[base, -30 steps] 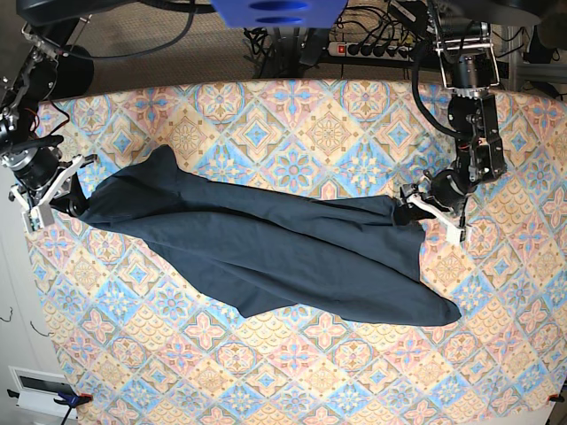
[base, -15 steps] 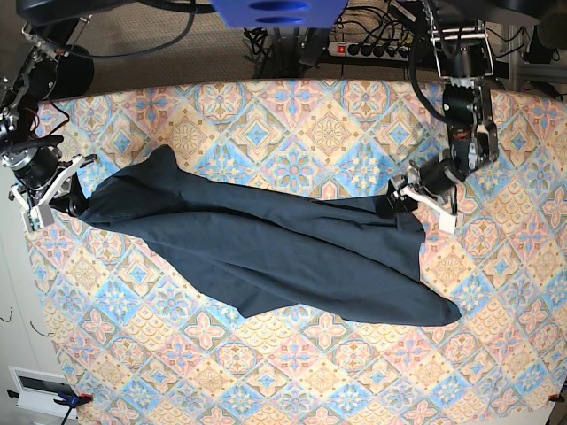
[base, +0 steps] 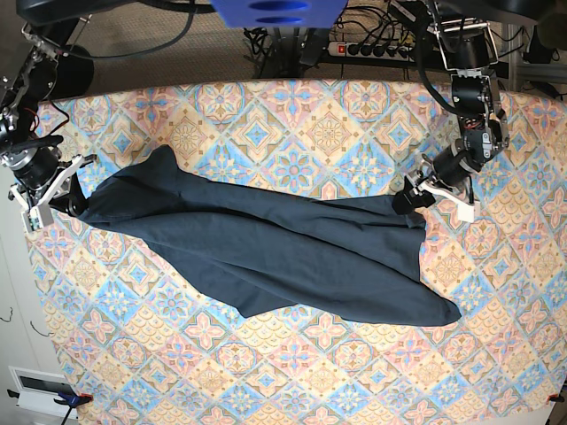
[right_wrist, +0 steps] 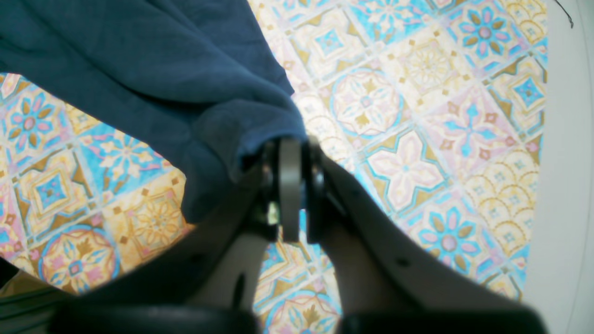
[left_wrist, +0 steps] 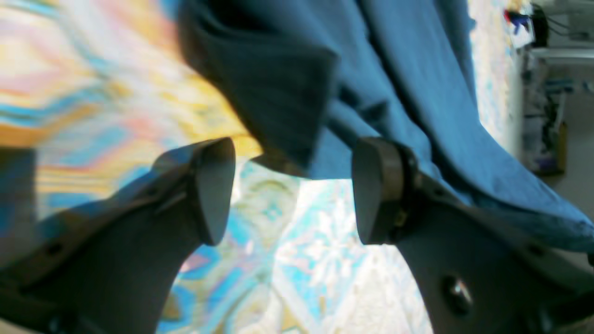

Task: Layout the t-shirt on the table in an organized manner, then fold the t-shirt properly
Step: 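Adjust the left gripper's grasp on the shirt end, pinching it firmly, then pull the shirt taut between both grippers, stretching it lengthwise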

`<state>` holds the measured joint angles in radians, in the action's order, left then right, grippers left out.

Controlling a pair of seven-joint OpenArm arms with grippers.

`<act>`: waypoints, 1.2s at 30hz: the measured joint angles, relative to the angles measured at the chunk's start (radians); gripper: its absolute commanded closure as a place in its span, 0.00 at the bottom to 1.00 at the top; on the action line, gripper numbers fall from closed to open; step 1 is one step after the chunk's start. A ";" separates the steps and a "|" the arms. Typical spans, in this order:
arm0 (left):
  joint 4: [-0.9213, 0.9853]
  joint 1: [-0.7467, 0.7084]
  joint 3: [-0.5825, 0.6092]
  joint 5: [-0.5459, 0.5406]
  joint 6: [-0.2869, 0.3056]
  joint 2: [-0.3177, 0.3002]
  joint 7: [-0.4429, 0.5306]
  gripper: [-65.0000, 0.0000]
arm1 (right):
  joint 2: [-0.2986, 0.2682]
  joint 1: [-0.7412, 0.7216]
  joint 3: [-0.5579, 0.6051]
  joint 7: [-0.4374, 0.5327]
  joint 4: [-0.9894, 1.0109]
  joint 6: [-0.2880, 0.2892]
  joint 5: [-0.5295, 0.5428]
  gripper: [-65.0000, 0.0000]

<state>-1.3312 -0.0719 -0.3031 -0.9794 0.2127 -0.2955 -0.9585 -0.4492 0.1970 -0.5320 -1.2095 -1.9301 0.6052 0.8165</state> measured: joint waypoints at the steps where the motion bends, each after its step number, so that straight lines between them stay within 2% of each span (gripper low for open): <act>1: 0.002 0.000 -0.010 0.000 0.000 0.003 -0.001 0.40 | 0.000 0.000 0.000 0.000 0.000 0.000 0.000 1.00; 7: 0.045 0.051 -0.020 0.055 0.002 0.015 -0.002 0.40 | 0.000 0.002 -0.001 0.000 0.000 0.000 0.000 1.00; 10: 0.048 0.078 -0.022 0.109 -0.001 0.046 0.012 0.40 | 0.000 0.000 -0.001 0.000 0.000 0.000 0.000 1.00; 17: 0.048 0.092 -0.022 0.122 0.000 0.078 0.009 0.41 | 0.000 0.002 -0.001 0.000 0.000 0.000 0.000 1.00; 18: 0.048 0.092 -0.022 0.124 0.000 0.081 0.010 0.46 | 0.000 0.002 -0.001 0.000 0.000 0.000 0.001 1.00; 19: 0.048 0.091 -0.022 0.129 0.000 0.082 0.010 0.55 | 0.000 0.001 -0.001 0.000 0.000 0.000 0.001 1.00; 22: 0.053 0.085 -0.021 0.144 -0.010 0.085 -0.003 1.00 | 0.000 0.002 -0.001 0.000 0.000 0.000 0.000 1.00; 25: 0.056 0.082 -0.021 0.139 -0.014 0.087 -0.008 1.00 | 0.000 0.002 -0.001 0.000 0.000 0.000 0.001 1.00; 29: 0.032 0.081 -0.029 0.141 -0.014 0.084 -0.080 1.00 | 0.000 0.002 -0.001 0.000 0.000 0.000 0.000 1.00; 36: -0.288 -0.040 -0.024 0.137 -0.008 0.085 -0.101 1.00 | 0.000 0.003 -0.004 0.000 -0.001 -0.001 -0.001 1.00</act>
<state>-1.6192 -0.1123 -0.3271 -0.8425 0.2050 -0.2104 -1.0592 -0.4492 0.1997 -0.5362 -1.2095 -1.9308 0.6044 0.8158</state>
